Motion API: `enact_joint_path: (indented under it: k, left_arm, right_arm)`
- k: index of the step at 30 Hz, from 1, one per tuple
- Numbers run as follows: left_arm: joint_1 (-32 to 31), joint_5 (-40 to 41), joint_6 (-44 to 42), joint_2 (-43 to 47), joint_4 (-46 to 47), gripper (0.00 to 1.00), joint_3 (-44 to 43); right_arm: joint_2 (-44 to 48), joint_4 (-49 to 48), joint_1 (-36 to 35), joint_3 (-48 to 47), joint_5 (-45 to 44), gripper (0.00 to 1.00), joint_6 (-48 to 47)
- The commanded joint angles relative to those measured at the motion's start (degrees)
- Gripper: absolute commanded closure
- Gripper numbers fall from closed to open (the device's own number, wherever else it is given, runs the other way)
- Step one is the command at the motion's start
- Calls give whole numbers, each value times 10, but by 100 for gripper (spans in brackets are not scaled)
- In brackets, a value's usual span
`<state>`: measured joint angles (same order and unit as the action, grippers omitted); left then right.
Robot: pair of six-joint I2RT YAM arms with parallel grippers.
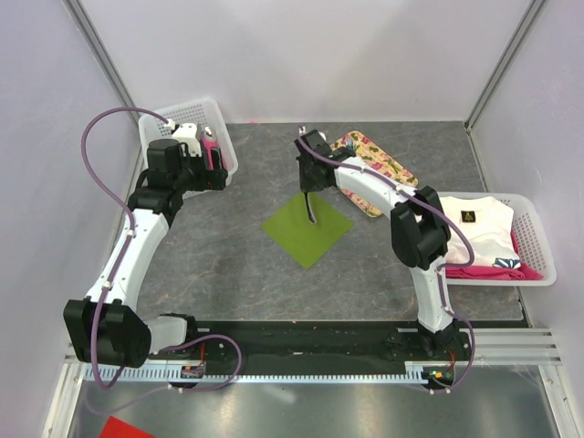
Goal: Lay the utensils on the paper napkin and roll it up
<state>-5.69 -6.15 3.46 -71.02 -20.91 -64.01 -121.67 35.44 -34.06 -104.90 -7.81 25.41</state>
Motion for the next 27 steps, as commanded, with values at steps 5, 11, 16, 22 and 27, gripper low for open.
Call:
enact_joint_path:
  k: [5,11,16,22,27]
  left_arm:
    - [2,1,-3,-2,10,0,-14]
    - [1,0,1,-3,10,0,-9]
    - [1,5,-1,0,10,0,-4]
    - [2,6,-3,-1,10,0,-2]
    - [2,8,0,1,10,0,2]
  right_arm:
    - [22,25,-46,32,-40,100,91]
    - [0,26,-49,45,-46,100,126]
    - [-12,27,-49,35,-67,100,123]
    - [-30,27,-49,37,-85,100,110]
    - [-37,24,-46,41,-99,100,104]
